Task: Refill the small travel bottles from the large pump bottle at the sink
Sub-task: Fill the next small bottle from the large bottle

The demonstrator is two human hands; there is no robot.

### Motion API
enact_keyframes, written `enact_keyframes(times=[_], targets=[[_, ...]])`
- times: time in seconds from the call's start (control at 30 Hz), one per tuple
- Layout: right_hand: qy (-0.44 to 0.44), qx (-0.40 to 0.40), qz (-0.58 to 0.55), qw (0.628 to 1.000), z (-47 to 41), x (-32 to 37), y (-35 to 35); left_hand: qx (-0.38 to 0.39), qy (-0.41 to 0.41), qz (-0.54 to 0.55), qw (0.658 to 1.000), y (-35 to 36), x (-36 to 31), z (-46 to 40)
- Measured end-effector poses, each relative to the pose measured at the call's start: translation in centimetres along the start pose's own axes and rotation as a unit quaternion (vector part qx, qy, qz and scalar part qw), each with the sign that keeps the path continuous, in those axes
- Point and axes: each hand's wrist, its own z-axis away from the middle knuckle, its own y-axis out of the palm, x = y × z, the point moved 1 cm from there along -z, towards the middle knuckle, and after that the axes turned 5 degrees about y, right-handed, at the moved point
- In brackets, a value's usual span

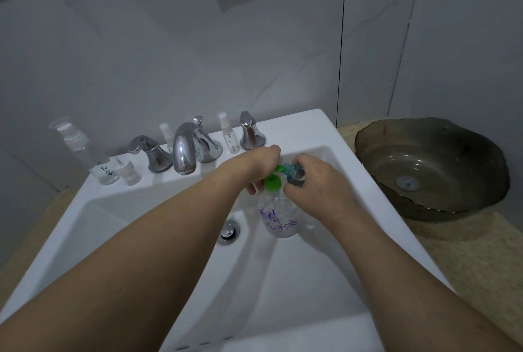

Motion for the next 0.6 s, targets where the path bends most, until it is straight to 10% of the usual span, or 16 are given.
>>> enact_keyframes(times=[0.33,0.6], targets=[[0.009,0.010,0.033,0.999,-0.2,-0.3,0.5,-0.059,0.088,-0.203,0.973,0.6,-0.4,-0.1],[-0.001,0.009,0.016,1.000,-0.1,0.0,0.1,0.021,0.009,-0.042,0.999,-0.4,-0.6,1.2]])
